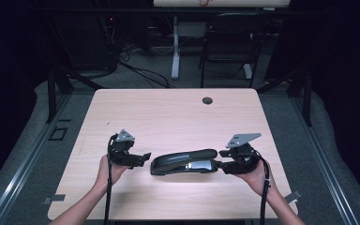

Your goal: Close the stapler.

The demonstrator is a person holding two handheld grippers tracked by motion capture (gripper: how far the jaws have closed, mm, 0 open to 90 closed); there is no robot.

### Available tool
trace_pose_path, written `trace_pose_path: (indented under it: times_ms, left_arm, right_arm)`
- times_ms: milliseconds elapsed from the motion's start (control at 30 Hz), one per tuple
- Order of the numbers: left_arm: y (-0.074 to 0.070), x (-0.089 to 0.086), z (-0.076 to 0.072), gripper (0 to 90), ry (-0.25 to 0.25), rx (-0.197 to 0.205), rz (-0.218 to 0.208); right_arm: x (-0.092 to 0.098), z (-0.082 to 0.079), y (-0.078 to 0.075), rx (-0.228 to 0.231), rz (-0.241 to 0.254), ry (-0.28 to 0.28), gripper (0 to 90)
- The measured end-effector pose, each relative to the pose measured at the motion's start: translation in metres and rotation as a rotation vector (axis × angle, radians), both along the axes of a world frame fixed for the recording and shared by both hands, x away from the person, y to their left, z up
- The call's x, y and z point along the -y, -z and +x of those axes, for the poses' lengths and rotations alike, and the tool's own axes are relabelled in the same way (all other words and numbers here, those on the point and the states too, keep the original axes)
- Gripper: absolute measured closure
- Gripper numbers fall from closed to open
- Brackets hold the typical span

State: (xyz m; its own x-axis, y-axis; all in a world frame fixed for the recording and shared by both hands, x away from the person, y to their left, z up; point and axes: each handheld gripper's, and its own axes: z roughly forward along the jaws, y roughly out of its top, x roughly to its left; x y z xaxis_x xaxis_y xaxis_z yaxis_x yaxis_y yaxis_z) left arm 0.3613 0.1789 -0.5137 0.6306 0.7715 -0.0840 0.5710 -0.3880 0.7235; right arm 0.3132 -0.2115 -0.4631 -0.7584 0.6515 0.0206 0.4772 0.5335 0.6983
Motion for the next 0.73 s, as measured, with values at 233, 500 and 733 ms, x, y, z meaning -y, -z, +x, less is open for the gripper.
trace_pose_path:
  times_ms: [233,500,733]
  left_arm:
    - [0.000,-0.003,0.001,12.9,-0.010,-0.006,-0.011]
    - [0.001,-0.005,0.003,12.9,-0.014,-0.011,-0.003]
    - [0.003,-0.003,0.004,12.8,-0.011,-0.014,0.009]
  right_arm:
    - [0.026,-0.008,0.006,0.027,-0.002,0.127,16.1]
    - [0.052,-0.009,0.022,-0.002,-0.041,0.215,3.8]
    - [0.054,0.002,0.040,-0.041,-0.152,0.235,0.0]
